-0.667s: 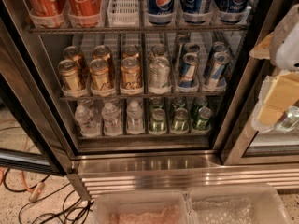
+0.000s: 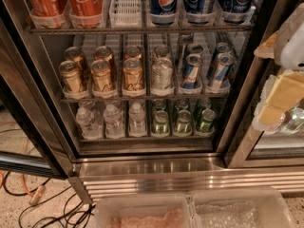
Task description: Pick pepsi can from top shelf of fridge
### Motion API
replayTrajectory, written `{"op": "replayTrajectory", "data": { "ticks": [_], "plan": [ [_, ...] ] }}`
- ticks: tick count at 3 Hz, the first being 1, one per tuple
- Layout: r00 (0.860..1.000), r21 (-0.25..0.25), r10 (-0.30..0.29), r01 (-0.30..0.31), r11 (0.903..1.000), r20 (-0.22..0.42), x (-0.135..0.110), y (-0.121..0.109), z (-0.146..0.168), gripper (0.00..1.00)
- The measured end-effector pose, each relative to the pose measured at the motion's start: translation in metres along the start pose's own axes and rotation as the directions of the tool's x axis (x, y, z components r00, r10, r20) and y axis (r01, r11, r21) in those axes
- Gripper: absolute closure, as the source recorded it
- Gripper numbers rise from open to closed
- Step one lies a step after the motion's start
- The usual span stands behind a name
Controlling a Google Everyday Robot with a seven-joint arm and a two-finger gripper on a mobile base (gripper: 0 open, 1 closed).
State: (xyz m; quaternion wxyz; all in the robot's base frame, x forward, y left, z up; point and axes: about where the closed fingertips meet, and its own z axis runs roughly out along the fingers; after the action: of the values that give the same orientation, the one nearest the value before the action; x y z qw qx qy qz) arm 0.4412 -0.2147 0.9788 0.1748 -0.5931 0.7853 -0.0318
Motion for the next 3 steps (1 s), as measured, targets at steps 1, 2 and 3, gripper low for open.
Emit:
{"op": "replayTrajectory", "data": {
  "ticks": [1,2,3],
  "plan": [
    [0.988,0.024,0.112,-0.116,0.9930,0.111,-0.003,-0.008,0.002,0.00],
    [0.932,0.030,0.228,-0.246,0.9688,0.281,-0.001,-0.019,0.003,0.00],
    [0.843,0.005,0.317,-0.355,0.9350,0.435,0.000,-0.033,0.007,0.00]
  ]
}}
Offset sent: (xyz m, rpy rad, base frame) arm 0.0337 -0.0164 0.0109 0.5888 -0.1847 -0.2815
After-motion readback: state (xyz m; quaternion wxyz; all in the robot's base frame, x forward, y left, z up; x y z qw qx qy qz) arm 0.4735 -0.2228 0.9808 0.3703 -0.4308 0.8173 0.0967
